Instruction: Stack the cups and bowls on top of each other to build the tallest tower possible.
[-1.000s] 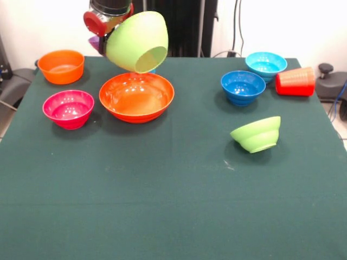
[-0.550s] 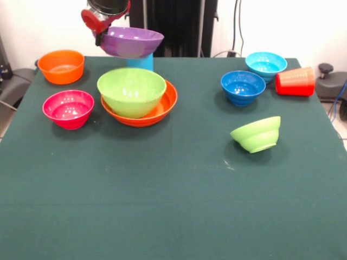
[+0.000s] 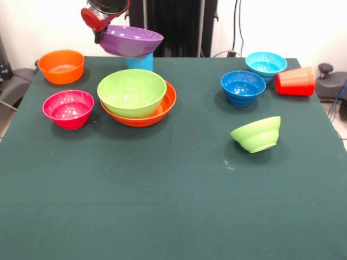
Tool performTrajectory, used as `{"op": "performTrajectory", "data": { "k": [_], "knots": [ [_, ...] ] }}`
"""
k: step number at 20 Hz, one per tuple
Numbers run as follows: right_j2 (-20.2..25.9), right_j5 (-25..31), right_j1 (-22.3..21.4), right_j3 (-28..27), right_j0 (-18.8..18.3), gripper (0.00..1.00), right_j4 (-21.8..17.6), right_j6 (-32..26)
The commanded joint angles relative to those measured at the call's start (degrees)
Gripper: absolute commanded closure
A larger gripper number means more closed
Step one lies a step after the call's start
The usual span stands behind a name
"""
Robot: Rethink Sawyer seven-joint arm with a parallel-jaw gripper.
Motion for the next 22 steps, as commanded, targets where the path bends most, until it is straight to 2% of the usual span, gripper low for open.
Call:
{"op": "performTrajectory", "data": {
  "k": [1, 4, 8, 14, 17, 22],
  "knots": [
    [-0.84, 2.9, 1.91, -0.26, 2.1, 1.0, -2.54, -17.27],
    [0.72, 0.06, 1.54, -0.47, 1.33, 1.0, -1.34, -16.32],
    [3.98, -2.38, 0.26, -1.15, -0.84, 1.0, 2.42, -16.68],
    [7.82, -5.82, -1.48, -1.34, -3.28, 1.0, 4.48, -15.5],
    [10.73, -9.7, -1.73, -0.39, -5.64, 1.0, 5.61, -15.37],
    [11.17, -7.92, -1.22, -0.35, -6.25, 1.0, 5.21, -16.49]
  ]
}}
